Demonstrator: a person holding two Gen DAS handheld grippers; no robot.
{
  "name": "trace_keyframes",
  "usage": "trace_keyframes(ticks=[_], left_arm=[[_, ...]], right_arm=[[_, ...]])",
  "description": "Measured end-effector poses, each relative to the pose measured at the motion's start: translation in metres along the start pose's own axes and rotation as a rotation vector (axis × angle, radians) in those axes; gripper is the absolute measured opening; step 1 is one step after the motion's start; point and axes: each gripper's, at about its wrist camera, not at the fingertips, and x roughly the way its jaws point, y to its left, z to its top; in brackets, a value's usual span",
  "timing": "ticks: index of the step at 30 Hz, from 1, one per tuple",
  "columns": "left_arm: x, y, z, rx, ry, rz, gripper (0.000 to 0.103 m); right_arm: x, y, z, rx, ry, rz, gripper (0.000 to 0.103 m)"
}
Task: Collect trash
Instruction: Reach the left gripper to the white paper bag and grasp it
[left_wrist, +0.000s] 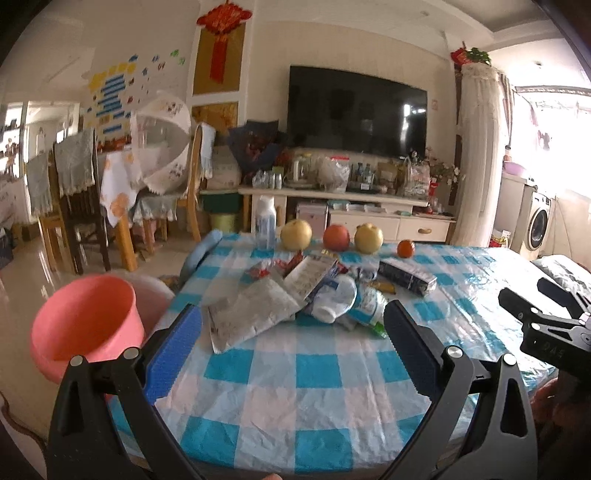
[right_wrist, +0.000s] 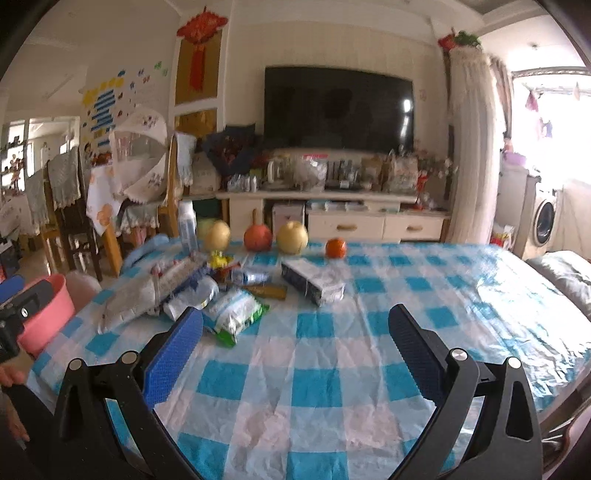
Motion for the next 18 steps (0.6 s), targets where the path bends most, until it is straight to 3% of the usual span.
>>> trace_keyframes(ticks=[6,9,11,14,18], left_arm=[[0.031,0.023,-0.008,-0.028,0.066,0.008,0.099],[0.045,0.030,-0.001,0.021,0.080,0.006,0.099],[0.054,0.035,0.004,0.053,0.091,0.020,0.099],[0.081,0.053,0.010,0.017,0.165,-0.051,0.099],[0.114,0.061,0.015,0.052,0.268,-0.094,0.099]], right_arm=[[0.036,-0.006,-0.004,-0.001,0.082,0.065,0.099],[0.054,-0.007,-0.003,-0.006,0.124,0.083,0.099],[0.069,-0.014,-0.005,0.053,0.177,0.144,0.099],[0.087,-0.022,-0.006,0.142,0.246,0.213,0.099],[0.112,-0.037,-0.007,0.287,0.314,0.309,0.099]])
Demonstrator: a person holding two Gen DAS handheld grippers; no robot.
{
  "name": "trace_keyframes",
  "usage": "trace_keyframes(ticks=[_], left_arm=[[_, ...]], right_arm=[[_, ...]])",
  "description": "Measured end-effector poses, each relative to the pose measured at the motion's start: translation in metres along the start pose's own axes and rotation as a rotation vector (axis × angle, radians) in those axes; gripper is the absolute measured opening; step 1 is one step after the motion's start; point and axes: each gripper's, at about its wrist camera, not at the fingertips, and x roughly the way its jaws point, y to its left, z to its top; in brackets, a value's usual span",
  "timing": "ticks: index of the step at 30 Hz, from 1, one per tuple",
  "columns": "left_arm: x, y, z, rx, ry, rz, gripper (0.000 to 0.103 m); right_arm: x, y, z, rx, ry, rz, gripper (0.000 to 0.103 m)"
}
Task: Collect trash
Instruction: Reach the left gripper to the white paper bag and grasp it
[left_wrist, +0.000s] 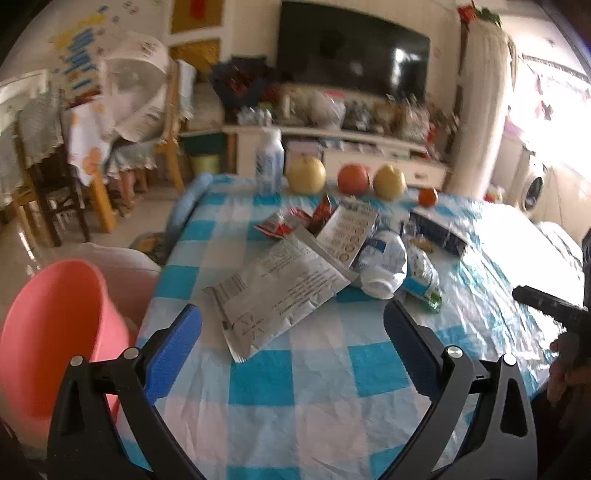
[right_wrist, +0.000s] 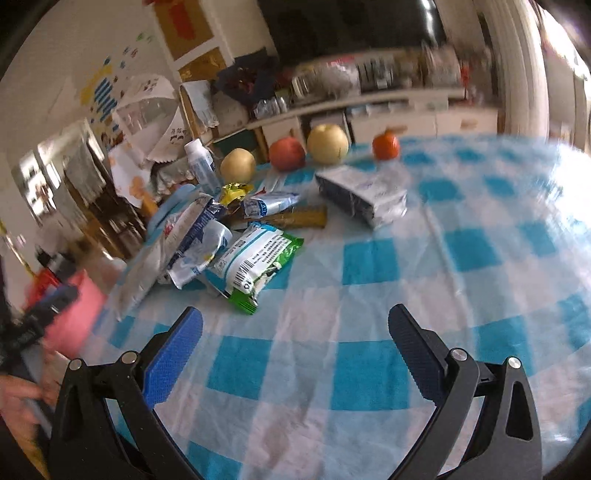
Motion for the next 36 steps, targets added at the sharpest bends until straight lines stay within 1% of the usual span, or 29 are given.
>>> trace_keyframes(ticks=[2,4,8,11,13,15,16,17,19,21,23,25,28,32,33,34,36], left_arm=[[0.011,0.000,0.007,0.082,0.017,-0.005,0.099],[0.022,-0.002,0.011,0.143,0.041,-0.028,0.099],[0.047,0.000,0.020,0.257,0.083,-0.074,0.099],[0.066,0.005,0.025,0.289,0.102,-0.089,0.099],[0.076,0.011,0.029,0.284,0.116,-0.108,0.099],[0.091,0.018,0.035,0.265,0.139,-0.135,0.099],[0.096,0.021,0.037,0.253,0.140,-0.138,0.099],[0.100,0.024,0.039,0.238,0.144,-0.150,0.099],[0.111,0.030,0.043,0.205,0.165,-0.197,0.099],[0.121,0.030,0.041,0.205,0.194,-0.196,0.099],[0.130,0.027,0.037,0.212,0.240,-0.216,0.099],[0.135,0.020,0.030,0.247,0.282,-0.238,0.099],[0.131,0.010,0.020,0.304,0.303,-0.248,0.099],[0.123,-0.005,0.011,0.313,0.321,-0.274,0.099],[0.120,-0.011,0.008,0.320,0.325,-0.286,0.099],[0.117,-0.017,0.004,0.325,0.332,-0.306,0.099],[0.111,-0.029,-0.001,0.354,0.340,-0.323,0.099]], right_arm=[[0.007,-0.006,0.004,0.049,0.020,0.038,0.099],[0.016,-0.010,0.009,0.083,0.038,0.077,0.099],[0.028,-0.002,0.018,0.067,0.064,0.131,0.099],[0.040,0.008,0.022,0.042,0.080,0.157,0.098],[0.048,0.015,0.026,0.016,0.089,0.172,0.097],[0.057,0.020,0.028,0.003,0.102,0.182,0.094],[0.062,0.022,0.029,0.002,0.112,0.191,0.086],[0.069,0.024,0.030,0.001,0.126,0.198,0.080],[0.079,0.027,0.030,-0.007,0.139,0.185,0.078],[0.086,0.028,0.031,-0.005,0.147,0.187,0.078],[0.093,0.028,0.033,0.001,0.155,0.183,0.078],[0.100,0.026,0.034,0.007,0.167,0.178,0.078],[0.108,0.028,0.035,0.001,0.184,0.175,0.078],[0.110,0.034,0.035,-0.059,0.188,0.111,0.078],[0.110,0.034,0.035,-0.077,0.185,0.090,0.079],[0.109,0.033,0.035,-0.089,0.180,0.070,0.083],[0.107,0.030,0.036,-0.104,0.168,0.040,0.085]])
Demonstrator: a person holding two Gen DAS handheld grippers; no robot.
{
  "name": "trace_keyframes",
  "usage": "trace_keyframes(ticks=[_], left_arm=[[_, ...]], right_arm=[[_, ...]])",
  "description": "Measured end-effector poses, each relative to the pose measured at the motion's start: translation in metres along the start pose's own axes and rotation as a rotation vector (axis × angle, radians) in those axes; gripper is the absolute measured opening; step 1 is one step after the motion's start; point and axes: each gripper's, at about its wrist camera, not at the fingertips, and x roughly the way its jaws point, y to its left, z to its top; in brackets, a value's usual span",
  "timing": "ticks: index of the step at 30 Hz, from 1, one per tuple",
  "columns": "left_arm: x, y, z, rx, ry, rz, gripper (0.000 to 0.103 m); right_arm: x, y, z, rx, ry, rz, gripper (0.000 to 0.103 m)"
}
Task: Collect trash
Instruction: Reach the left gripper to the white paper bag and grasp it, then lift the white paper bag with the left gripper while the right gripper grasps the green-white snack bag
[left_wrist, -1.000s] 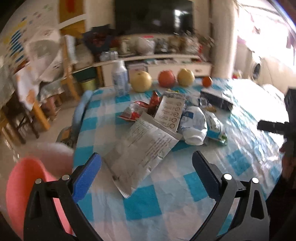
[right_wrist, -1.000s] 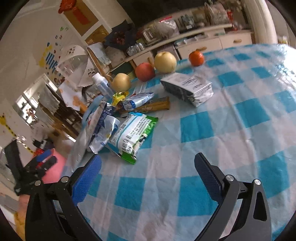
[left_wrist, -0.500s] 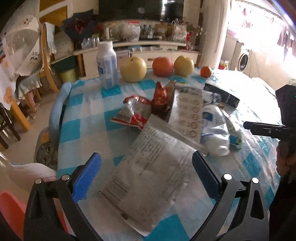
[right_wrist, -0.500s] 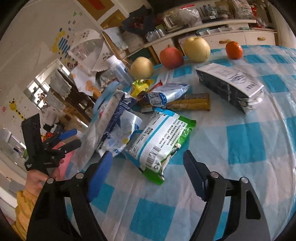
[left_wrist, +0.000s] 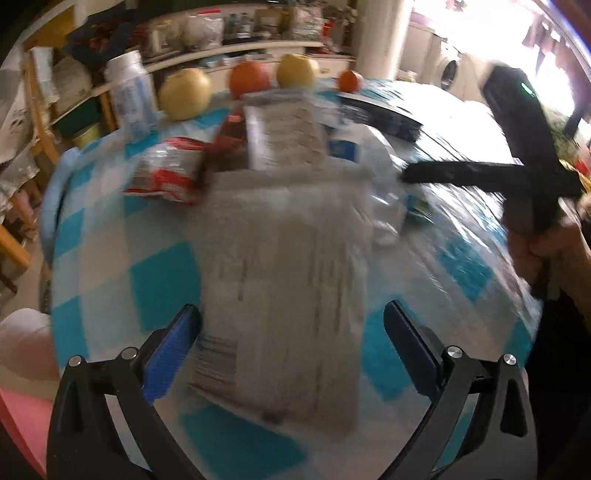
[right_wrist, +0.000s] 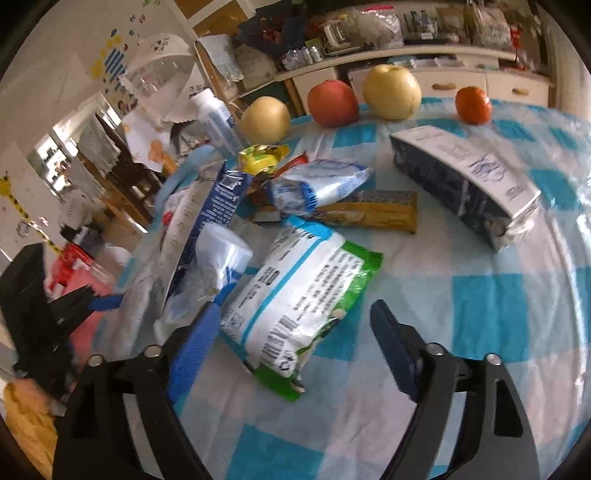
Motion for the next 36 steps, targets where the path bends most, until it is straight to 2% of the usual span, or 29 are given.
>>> trace_keyframes(ticks=[3,8,10,14,16,21,24,27,31,36], left_arm=[[-0.001,-0.015,-0.001,0.033,0.006,0.058,0.099],[0.002,-0.015,0.010,-0.056,-0.029,0.105,0.099],[0.007,-0.013,0.013,-0.101,-0.028,0.102,0.099],[0.018,-0.018,0.015,-0.079,0.005,0.139,0.099],[0.017,-0.017,0.016,-0.093,-0.008,0.139,0.092],[0.014,-0.003,0.017,-0.174,-0.024,0.124,0.083],[0.011,0.001,0.017,-0.199,-0.038,0.121,0.080],[0.011,0.003,0.016,-0.209,-0.041,0.121,0.077],[0.008,0.009,0.016,-0.245,-0.052,0.113,0.076],[-0.002,0.015,0.015,-0.277,-0.086,0.098,0.074]], right_arm=[[0.001,-0.002,0.002,-0.010,-0.006,-0.034,0.085],[0.009,0.000,0.002,-0.002,0.019,0.011,0.085],[0.011,0.009,0.001,-0.047,0.014,-0.016,0.085],[0.014,0.010,0.003,-0.042,0.003,-0.018,0.085],[0.017,0.006,0.005,-0.025,0.002,-0.018,0.085],[0.019,0.009,0.005,-0.028,-0.017,-0.036,0.082],[0.021,0.008,0.007,-0.021,-0.021,-0.053,0.071],[0.020,0.003,0.008,-0.005,-0.027,-0.045,0.066],[0.019,0.000,0.009,0.002,-0.030,-0.048,0.054],[0.015,-0.001,0.006,0.001,-0.042,-0.048,0.045]])
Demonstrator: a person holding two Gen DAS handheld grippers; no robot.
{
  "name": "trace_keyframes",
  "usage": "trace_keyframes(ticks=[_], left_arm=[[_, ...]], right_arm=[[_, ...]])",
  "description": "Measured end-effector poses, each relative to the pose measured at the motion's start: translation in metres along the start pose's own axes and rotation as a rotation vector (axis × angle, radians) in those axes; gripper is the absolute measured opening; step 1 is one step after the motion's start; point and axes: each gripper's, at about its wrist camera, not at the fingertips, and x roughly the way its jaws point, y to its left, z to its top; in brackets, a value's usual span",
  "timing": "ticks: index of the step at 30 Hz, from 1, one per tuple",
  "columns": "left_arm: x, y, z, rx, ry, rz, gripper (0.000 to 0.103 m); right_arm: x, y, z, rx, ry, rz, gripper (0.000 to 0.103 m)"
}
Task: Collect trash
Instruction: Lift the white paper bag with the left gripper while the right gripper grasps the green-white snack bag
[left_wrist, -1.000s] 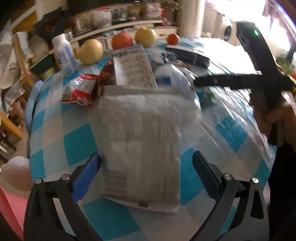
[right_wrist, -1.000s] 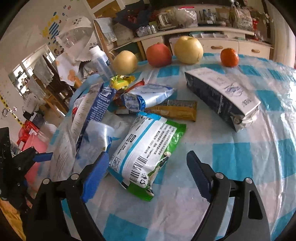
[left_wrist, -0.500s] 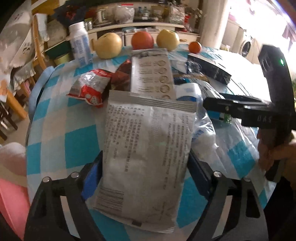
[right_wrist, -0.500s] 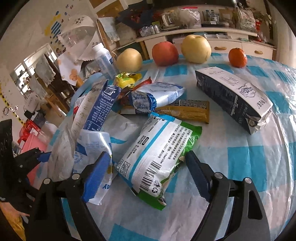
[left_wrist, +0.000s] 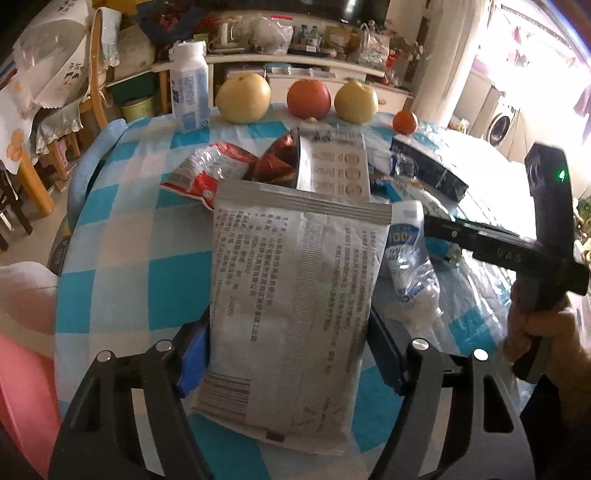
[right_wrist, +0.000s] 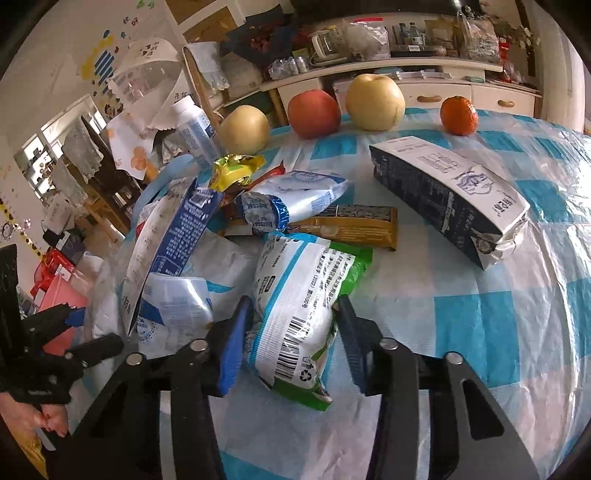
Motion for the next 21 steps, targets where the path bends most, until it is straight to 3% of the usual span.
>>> trace_keyframes(ticks=[5,13,21], left_arm=[[-0.013,0.005,0.000,-0.016,-0.038,-0.018,0.074],[-0.038,0.020,-0.001,-0.058,-0.115,-0.034,0.074],[-0.061,0.036,-0.005,-0.085,-0.190,0.017,0.074]], right_arm=[[-0.008,-0.002,-0.002,0.003,-0.027,0.005,0.039],[-0.026,0.006,-0.008,0.007,-0.087,-0.005,0.038],[-0.058,0.033,-0.007,0.000,-0.197,-0.012,0.036]])
